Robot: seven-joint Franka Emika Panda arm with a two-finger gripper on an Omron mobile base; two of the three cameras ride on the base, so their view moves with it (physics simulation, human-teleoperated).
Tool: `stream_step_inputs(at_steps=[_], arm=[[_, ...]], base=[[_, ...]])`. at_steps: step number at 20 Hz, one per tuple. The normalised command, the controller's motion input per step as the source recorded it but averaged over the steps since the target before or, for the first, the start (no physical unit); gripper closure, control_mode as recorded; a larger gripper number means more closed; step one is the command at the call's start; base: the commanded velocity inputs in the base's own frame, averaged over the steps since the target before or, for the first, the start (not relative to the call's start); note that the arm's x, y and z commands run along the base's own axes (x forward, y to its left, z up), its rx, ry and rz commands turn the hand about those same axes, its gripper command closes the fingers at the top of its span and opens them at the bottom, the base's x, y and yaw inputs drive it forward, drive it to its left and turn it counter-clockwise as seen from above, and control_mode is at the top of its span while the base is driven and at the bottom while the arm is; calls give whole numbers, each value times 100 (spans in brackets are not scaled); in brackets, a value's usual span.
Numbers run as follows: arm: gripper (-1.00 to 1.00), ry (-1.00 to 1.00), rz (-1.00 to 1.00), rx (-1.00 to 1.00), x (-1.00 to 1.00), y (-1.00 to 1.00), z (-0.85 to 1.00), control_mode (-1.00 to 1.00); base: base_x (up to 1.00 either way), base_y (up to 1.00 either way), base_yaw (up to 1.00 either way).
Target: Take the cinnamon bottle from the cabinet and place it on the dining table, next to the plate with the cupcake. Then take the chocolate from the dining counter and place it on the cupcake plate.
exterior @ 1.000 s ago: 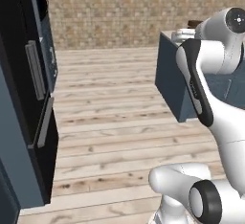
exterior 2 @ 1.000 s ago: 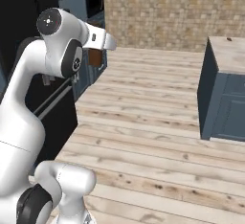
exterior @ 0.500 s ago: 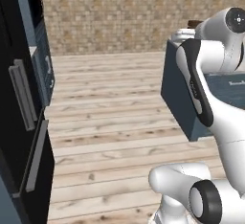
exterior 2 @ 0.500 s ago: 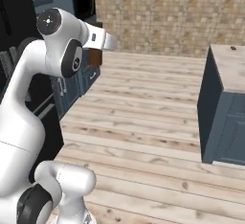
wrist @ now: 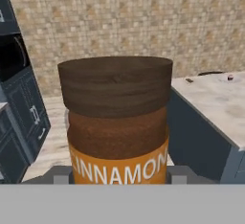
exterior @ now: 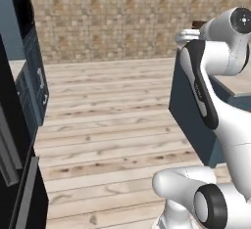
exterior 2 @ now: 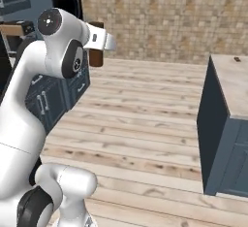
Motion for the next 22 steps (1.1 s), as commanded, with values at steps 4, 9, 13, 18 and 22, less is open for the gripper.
stream_step_inputs(at_steps=[4,9,13,18,22], arm=[[100,0,0,0,0,0,0,100],[100,0,0,0,0,0,0,100],[100,0,0,0,0,0,0,100],[100,0,0,0,0,0,0,100],[100,0,0,0,0,0,0,100]], base=[[100,-14,-7],[100,-14,-8],[100,-18,-9],[99,-13,-10],[96,-15,-10]])
